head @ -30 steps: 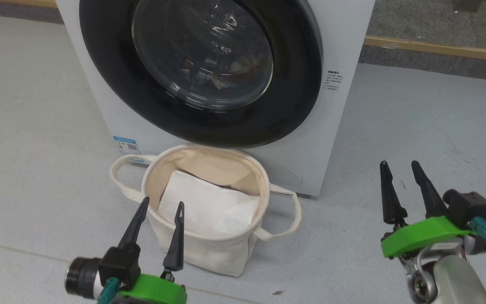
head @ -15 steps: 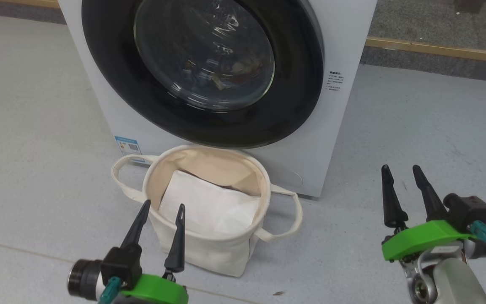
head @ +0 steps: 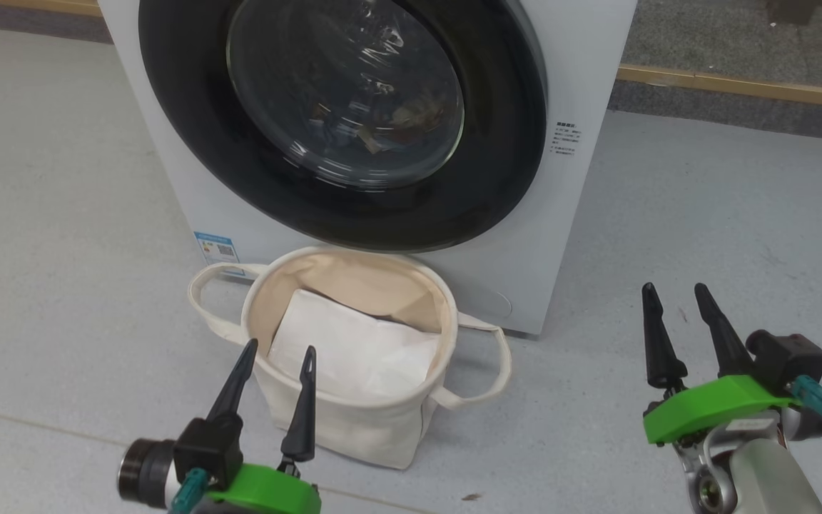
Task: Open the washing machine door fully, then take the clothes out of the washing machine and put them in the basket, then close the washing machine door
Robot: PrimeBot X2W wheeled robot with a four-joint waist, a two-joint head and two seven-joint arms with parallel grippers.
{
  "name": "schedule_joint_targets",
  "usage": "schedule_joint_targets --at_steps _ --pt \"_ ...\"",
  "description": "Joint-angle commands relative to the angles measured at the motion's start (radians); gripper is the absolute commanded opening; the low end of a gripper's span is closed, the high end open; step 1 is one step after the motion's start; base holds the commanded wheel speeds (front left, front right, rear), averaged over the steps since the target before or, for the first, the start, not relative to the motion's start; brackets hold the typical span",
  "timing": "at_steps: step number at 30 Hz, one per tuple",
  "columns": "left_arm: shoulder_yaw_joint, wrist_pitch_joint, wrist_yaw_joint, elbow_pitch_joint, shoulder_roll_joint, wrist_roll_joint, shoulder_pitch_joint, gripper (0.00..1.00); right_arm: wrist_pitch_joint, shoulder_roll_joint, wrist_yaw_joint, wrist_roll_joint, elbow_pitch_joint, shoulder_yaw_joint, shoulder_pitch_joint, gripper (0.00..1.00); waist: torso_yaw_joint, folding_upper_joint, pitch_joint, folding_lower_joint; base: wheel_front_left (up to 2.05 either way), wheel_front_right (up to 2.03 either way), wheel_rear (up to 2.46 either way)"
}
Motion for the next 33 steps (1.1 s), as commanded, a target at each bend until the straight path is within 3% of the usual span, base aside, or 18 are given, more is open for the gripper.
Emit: schedule_joint_targets --at_steps 1,33 --pt "0.037 -0.012 -0.002 -0.027 0.002 0.004 -0.049 1.0 -0.013 0.001 0.0 -0.005 -0.028 0.025 -0.037 1.0 0.0 0.0 0.001 0.0 0.0 0.0 0.0" --pt "0.051 -0.012 -0.003 -0.021 -0.006 0.019 -0.048 1.0 -0.011 0.001 0.0 -0.022 -0.026 0.029 -0.046 1.0 -0.001 0.0 0.001 0.0 0.0 0.0 0.0"
